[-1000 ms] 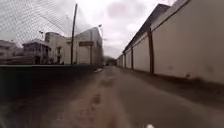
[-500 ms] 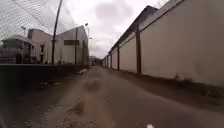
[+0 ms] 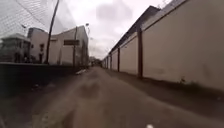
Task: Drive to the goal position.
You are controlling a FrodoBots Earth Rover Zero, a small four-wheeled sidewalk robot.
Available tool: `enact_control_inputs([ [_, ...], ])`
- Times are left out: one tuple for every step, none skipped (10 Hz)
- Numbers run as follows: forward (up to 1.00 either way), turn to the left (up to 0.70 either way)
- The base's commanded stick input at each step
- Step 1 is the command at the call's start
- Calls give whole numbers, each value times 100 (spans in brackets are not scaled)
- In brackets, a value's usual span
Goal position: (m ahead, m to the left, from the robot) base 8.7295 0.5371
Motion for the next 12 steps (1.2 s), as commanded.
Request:
enact_control_inputs([
  [70,0],
  [70,0],
  [70,0],
  [70,0],
  [70,0],
  [70,0],
  [70,0],
  [70,0],
  [70,0],
  [70,0],
  [70,0],
  [70,0],
])
